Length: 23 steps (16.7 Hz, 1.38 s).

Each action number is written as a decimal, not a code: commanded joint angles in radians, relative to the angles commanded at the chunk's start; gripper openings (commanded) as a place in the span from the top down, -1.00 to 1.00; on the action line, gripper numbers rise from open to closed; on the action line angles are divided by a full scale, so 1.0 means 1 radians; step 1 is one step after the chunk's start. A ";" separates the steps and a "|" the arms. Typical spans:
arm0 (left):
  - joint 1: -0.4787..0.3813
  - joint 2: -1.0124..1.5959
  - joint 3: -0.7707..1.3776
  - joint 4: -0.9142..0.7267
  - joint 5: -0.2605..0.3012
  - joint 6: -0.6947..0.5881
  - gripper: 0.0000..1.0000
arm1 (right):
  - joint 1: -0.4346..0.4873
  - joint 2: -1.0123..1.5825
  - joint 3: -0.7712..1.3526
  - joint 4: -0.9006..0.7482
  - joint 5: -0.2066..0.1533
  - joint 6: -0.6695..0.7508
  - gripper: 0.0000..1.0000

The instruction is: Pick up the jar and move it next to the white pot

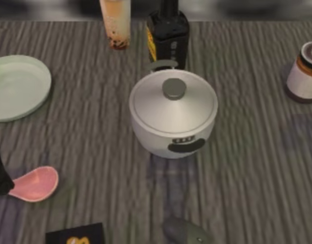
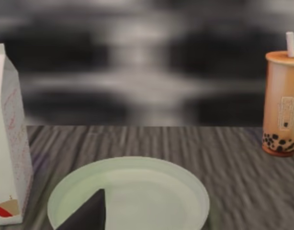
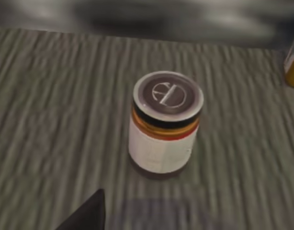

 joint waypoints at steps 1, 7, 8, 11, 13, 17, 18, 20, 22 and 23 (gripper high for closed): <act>0.000 0.000 0.000 0.000 0.000 0.000 -1.00 | -0.001 0.097 0.099 -0.057 0.000 -0.011 -1.00; 0.000 0.000 0.000 0.000 0.000 0.000 -1.00 | -0.004 0.709 0.725 -0.421 -0.005 -0.088 -1.00; 0.000 0.000 0.000 0.000 0.000 0.000 -1.00 | -0.004 0.812 0.828 -0.481 -0.006 -0.101 -1.00; 0.000 0.000 0.000 0.000 0.000 0.000 -1.00 | -0.003 1.105 1.124 -0.653 -0.010 -0.139 -1.00; 0.000 0.000 0.000 0.000 0.000 0.000 -1.00 | -0.003 1.287 1.306 -0.758 -0.012 -0.162 -1.00; 0.000 0.000 0.000 0.000 0.000 0.000 -1.00 | -0.002 1.588 1.609 -0.929 -0.016 -0.201 -1.00; 0.000 0.000 0.000 0.000 0.000 0.000 -1.00 | -0.001 1.647 1.669 -0.962 -0.017 -0.209 -1.00; 0.000 0.000 0.000 0.000 0.000 0.000 -1.00 | -0.001 1.739 1.763 -1.015 -0.018 -0.221 -1.00; 0.000 0.000 0.000 0.000 0.000 0.000 -1.00 | 0.000 1.798 1.824 -1.048 -0.019 -0.230 -1.00; 0.000 0.000 0.000 0.000 0.000 0.000 -1.00 | 0.000 1.810 1.837 -1.054 -0.019 -0.231 -1.00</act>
